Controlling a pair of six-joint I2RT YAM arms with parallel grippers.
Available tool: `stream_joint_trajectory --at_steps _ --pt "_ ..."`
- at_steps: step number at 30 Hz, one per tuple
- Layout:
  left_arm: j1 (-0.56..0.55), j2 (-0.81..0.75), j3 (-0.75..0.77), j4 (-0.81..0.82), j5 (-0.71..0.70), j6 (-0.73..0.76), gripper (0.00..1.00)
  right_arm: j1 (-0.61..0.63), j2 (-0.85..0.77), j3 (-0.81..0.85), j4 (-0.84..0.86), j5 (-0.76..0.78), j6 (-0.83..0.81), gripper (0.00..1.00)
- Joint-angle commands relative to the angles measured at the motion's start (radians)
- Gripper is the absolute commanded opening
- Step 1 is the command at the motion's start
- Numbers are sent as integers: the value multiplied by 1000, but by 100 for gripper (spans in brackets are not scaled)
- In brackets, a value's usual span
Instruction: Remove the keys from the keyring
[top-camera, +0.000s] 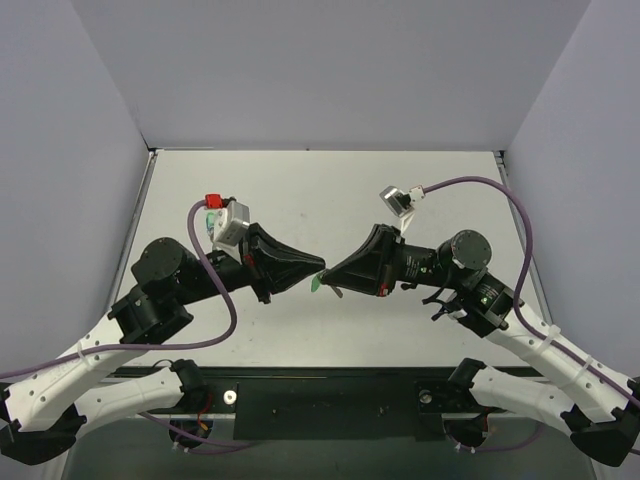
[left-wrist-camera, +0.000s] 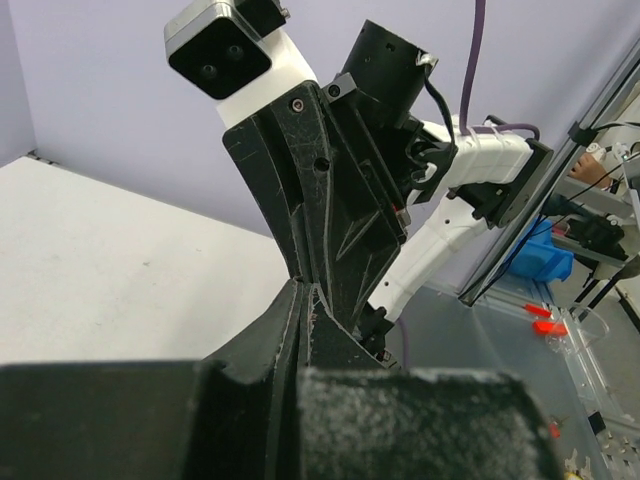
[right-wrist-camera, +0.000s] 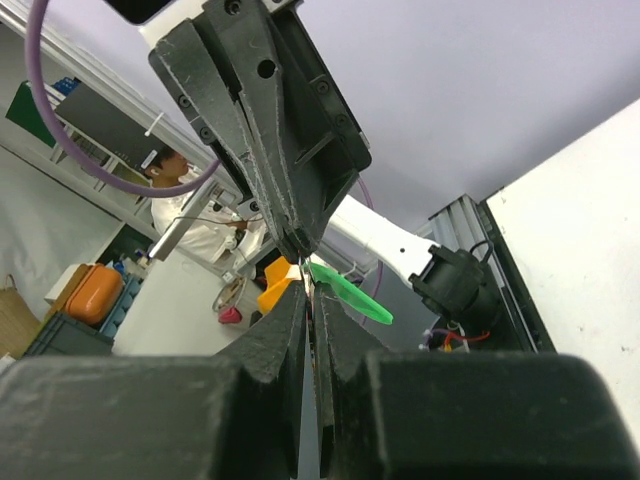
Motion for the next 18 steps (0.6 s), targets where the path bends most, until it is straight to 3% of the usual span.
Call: stream_joint_trajectory --at_steps 1,18 --pt "-31 -11 33 -121 61 52 0 -5 9 86 -55 91 14 0" --pt "-57 -31 52 -224 29 98 0 -22 35 137 -171 186 77 0"
